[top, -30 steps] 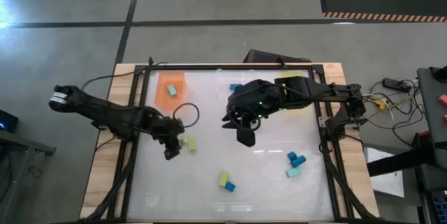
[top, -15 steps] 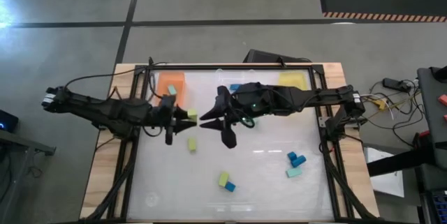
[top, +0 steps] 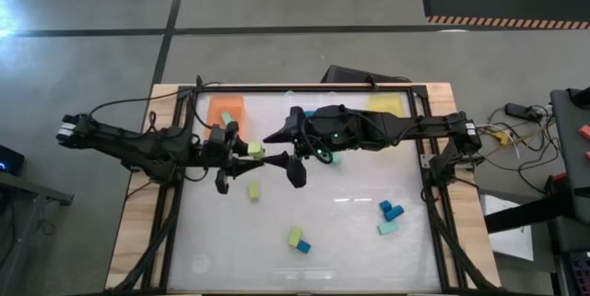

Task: Sort & place blocks by color
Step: Put the green arch block into the yellow bin, then put the blue square block into the transparent bin

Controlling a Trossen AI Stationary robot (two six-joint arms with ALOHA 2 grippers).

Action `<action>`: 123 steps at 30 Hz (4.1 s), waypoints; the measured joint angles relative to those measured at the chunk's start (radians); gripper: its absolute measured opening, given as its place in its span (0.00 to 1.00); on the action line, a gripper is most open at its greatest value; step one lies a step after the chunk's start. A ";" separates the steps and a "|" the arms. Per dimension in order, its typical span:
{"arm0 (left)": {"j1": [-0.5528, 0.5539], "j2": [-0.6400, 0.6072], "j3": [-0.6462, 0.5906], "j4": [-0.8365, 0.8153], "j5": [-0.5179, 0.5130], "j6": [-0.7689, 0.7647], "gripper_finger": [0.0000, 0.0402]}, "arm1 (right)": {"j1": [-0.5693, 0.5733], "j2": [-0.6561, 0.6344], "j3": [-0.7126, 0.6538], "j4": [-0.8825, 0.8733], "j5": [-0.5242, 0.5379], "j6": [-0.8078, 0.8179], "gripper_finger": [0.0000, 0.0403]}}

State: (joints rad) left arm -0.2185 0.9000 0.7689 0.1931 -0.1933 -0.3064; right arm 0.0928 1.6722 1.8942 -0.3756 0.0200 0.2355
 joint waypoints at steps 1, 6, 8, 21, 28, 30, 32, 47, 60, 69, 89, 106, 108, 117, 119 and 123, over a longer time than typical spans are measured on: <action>0.000 0.011 0.000 0.015 0.000 0.001 0.31 | 0.000 0.000 0.000 0.000 0.008 -0.001 0.62; 0.000 0.076 0.000 0.134 0.009 0.003 0.31 | -0.008 0.000 0.000 -0.001 0.008 0.000 0.66; 0.000 0.095 0.000 0.175 0.010 0.007 0.31 | -0.008 0.001 0.000 0.000 0.008 -0.003 0.67; 0.001 0.102 -0.001 0.192 0.009 0.011 0.31 | -0.008 0.002 0.000 0.000 -0.008 -0.001 0.31; 0.001 0.102 -0.003 0.191 0.004 0.006 0.33 | -0.018 0.002 0.000 -0.003 -0.048 0.009 0.30; 0.001 0.102 -0.003 0.191 0.004 -0.004 0.37 | -0.021 0.002 0.000 -0.008 -0.055 0.011 0.30; 0.001 0.101 -0.004 0.191 0.004 -0.005 0.41 | -0.022 0.003 0.000 -0.016 -0.055 0.012 0.30; 0.001 0.056 -0.063 0.144 -0.055 -0.081 0.54 | -0.076 -0.001 0.120 -0.389 -0.063 0.087 0.32; 0.003 0.059 -0.065 0.034 -0.110 -0.159 0.55 | -0.305 -0.002 0.156 -1.024 -0.020 0.237 0.31; 0.003 0.061 -0.065 0.033 -0.154 -0.159 0.55 | -0.545 -0.010 0.057 -1.116 0.037 0.212 0.31; 0.003 0.061 -0.064 0.033 -0.156 -0.186 0.55 | -1.015 -0.100 -0.551 -0.914 0.026 0.164 0.31; 0.003 0.061 -0.064 0.033 -0.164 -0.186 0.55 | -1.095 -0.100 -0.747 -0.686 0.035 0.164 0.32; 0.003 0.061 -0.064 0.033 -0.164 -0.186 0.55 | -1.095 -0.100 -0.753 -0.680 0.049 0.160 0.32; 0.003 0.061 -0.065 0.033 -0.164 -0.187 0.55 | -1.095 -0.100 -0.756 -0.676 0.062 0.158 0.44; 0.003 0.061 -0.065 0.032 -0.164 -0.187 0.55 | -1.095 -0.100 -0.756 -0.675 0.062 0.157 0.46; 0.003 0.061 -0.066 0.031 -0.164 -0.189 0.55 | -1.095 -0.107 -0.756 -0.675 0.056 0.157 0.47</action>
State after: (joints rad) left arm -0.2153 0.9615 0.7029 0.2245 -0.3573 -0.4950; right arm -1.0017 1.5652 1.1385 -1.0506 0.0757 0.3923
